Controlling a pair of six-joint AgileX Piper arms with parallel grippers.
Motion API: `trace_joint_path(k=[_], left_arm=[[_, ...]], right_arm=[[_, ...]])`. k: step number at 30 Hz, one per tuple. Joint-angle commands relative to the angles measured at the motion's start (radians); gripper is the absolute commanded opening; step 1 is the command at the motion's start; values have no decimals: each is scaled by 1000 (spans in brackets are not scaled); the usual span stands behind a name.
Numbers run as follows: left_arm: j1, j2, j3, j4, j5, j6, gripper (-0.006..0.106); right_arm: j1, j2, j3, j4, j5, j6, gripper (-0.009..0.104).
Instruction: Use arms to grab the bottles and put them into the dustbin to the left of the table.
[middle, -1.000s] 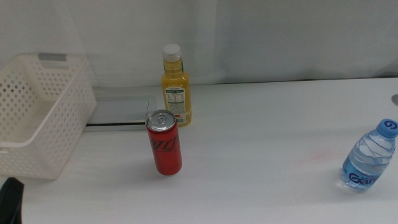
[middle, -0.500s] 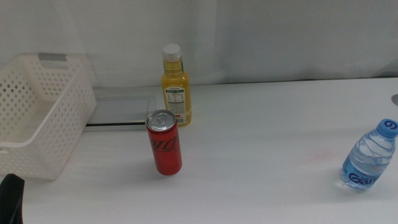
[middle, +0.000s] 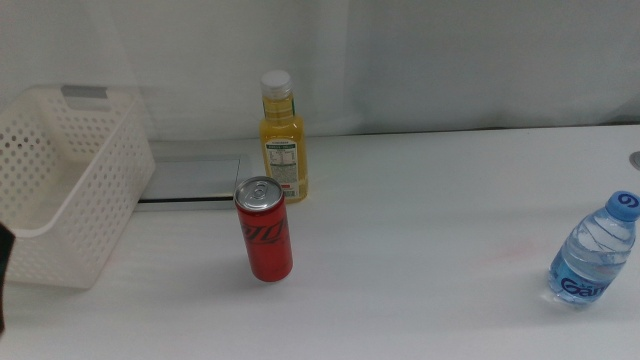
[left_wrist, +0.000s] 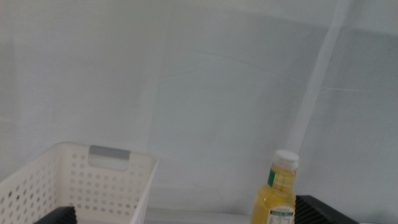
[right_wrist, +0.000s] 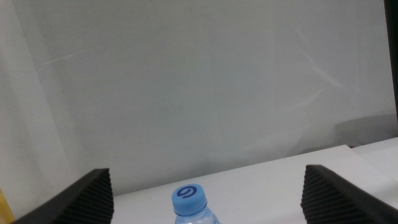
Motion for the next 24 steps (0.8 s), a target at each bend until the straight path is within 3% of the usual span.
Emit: trace_joint_path(k=[1,6,16,24], left_arm=[[-8,89,-82,-8,32,8,92],[-29,223,-201,-30,18,13,92],[-321,392,-253,-28,-24,196,91],[-333,520,-253,-28,-89,232,90]], right_arm=[[1,-24,6,3,-15,-5,82],[1,-24,6,3,-15,-5,82],[1,-24,6,3,-15,-5,82],[1,-24,6,3,-15,-7,82]])
